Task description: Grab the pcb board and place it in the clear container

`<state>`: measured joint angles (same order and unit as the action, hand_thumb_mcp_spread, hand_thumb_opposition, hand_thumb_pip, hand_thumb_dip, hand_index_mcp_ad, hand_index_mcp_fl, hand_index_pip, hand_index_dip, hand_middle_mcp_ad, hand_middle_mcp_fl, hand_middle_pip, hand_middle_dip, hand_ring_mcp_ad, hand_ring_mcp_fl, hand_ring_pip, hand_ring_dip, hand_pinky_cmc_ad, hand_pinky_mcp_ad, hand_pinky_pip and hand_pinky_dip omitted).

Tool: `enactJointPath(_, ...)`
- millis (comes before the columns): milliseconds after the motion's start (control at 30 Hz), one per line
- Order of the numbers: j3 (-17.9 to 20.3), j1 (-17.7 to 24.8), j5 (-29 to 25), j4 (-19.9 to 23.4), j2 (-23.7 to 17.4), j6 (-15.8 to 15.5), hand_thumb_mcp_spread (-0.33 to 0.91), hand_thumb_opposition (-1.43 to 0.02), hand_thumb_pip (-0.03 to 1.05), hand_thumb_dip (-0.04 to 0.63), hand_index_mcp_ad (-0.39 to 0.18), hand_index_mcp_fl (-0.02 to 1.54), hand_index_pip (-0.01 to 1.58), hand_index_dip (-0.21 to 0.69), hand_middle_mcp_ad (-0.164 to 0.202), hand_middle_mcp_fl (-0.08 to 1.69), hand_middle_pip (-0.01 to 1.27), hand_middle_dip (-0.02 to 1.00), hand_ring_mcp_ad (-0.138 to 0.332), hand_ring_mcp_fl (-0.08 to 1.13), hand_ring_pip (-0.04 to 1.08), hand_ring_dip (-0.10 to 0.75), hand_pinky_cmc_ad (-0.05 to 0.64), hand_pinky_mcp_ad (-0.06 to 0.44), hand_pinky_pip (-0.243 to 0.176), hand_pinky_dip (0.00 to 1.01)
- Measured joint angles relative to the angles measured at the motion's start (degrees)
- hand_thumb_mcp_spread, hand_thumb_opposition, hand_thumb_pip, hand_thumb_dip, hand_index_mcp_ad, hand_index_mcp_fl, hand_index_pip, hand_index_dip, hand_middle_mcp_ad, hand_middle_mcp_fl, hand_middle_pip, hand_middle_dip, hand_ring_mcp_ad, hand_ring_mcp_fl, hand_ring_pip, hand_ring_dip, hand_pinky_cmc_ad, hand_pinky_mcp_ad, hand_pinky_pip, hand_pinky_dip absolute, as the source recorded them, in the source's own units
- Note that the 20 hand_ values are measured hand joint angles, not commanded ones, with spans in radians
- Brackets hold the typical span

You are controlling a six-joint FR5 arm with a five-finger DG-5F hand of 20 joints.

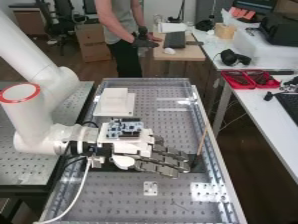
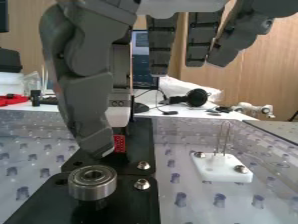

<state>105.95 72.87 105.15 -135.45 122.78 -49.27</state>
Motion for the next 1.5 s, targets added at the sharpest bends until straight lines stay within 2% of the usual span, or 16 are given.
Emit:
enactJointPath(867,-2.3,-0.5,0.9,-1.8,1.5,-0.1,0.71,-0.83,0.39,0.236,-0.223,0.29,1.53,0.154,0.047,0.11,0.14,0.19,0.152,0.06,0.10,0.073,0.328,0.136,-0.058,0.20)
enactJointPath(1033,-2.5,-0.6,1.1,-1.7,1.7,0.0,0.73,-0.83,0.40,0.236,-0.239,0.37,1.54,0.145,0.051,0.11,0.14,0.19,0.152,0.06,0.10,0.073,0.328,0.136,-0.058,0.20)
enactJointPath(1367,-2.0,-0.5,1.1,-0.6,1.3,1.4,0.74,-0.86,0.40,0.234,-0.236,0.53,1.42,0.124,0.051,0.13,0.14,0.19,0.152,0.06,0.10,0.073,0.328,0.136,-0.058,0.20)
enactJointPath(1500,-1.6,-0.5,0.9,-0.2,0.1,2.1,0.73,-0.87,0.40,0.237,-0.234,0.54,1.42,0.112,0.051,0.14,0.14,0.19,0.152,0.06,0.10,0.073,0.328,0.136,-0.058,0.20)
